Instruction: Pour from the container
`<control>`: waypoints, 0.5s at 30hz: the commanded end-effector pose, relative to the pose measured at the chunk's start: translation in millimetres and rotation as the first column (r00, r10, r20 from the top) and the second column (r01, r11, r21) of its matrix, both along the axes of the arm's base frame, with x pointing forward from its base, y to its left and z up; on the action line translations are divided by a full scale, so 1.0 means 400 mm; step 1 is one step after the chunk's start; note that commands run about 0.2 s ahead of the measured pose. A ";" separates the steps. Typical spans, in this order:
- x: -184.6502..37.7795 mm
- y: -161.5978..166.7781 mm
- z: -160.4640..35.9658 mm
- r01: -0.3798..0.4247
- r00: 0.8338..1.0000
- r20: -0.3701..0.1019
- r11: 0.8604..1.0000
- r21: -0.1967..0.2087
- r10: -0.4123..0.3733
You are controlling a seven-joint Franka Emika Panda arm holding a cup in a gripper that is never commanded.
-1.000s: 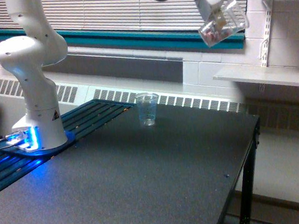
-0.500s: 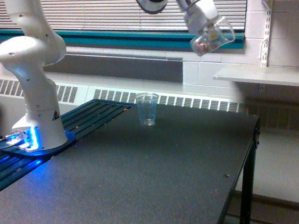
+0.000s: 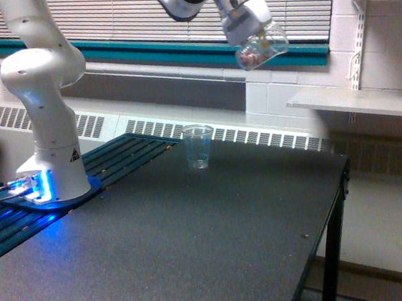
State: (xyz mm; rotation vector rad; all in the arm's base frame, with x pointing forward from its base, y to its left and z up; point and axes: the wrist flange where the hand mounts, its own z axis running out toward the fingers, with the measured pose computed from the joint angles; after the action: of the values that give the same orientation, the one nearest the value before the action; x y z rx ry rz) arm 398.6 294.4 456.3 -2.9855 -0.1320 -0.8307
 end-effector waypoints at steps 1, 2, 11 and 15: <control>-0.074 0.011 -0.031 -0.028 1.000 -0.008 1.000 -0.012 0.028; -0.085 0.008 -0.038 -0.028 1.000 -0.014 1.000 -0.013 0.028; -0.176 -0.022 -0.093 -0.041 0.998 -0.049 0.998 -0.045 0.039; -0.207 -0.044 -0.102 -0.042 0.998 -0.055 0.997 -0.060 0.039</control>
State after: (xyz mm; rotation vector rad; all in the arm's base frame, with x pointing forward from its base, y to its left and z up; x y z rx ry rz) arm 329.3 284.1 416.6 -3.0399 -0.2017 -0.7568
